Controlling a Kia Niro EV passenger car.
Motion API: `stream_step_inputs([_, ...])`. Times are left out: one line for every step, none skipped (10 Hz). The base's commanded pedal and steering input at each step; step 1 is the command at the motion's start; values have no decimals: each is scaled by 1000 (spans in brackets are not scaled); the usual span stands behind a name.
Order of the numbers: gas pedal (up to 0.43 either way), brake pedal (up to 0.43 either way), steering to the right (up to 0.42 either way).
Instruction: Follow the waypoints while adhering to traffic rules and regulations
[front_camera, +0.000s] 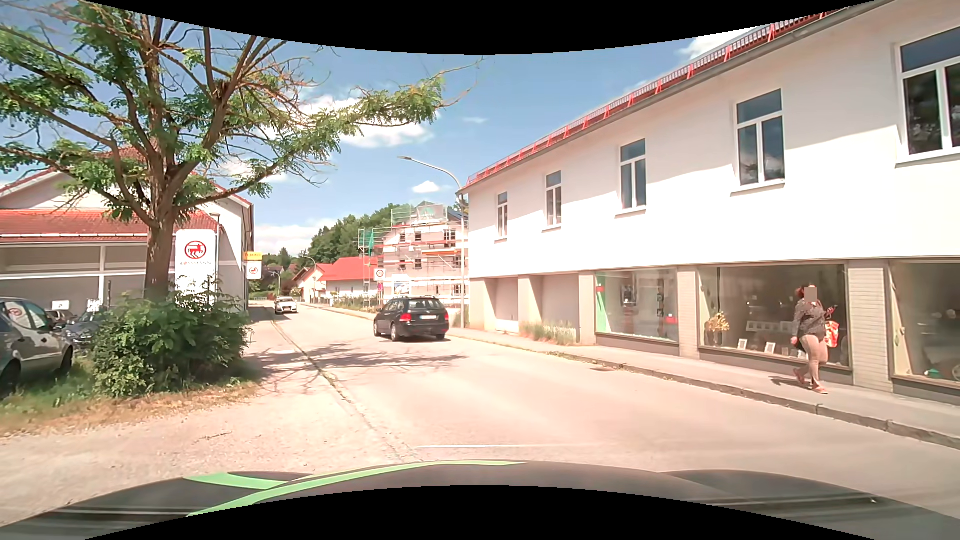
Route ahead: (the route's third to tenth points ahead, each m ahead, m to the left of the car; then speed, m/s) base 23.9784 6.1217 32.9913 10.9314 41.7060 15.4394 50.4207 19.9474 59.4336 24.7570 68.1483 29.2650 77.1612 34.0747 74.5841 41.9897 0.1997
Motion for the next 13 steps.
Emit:
stream_step_inputs([0,280,632])
stream_step_inputs([0,317,632])
stream_step_inputs([0,311,632])
stream_step_inputs([0,311,633])
stream_step_inputs([0,317,633])
stream_step_inputs([0,335,633])
stream_step_inputs([0,372,633])
stream_step_inputs([0,372,634])
stream_step_inputs([0,348,634])
stream_step_inputs([0,329,634])
stream_step_inputs([0,311,633])
stream_step_inputs([0,311,633])
stream_step_inputs([0,311,633])
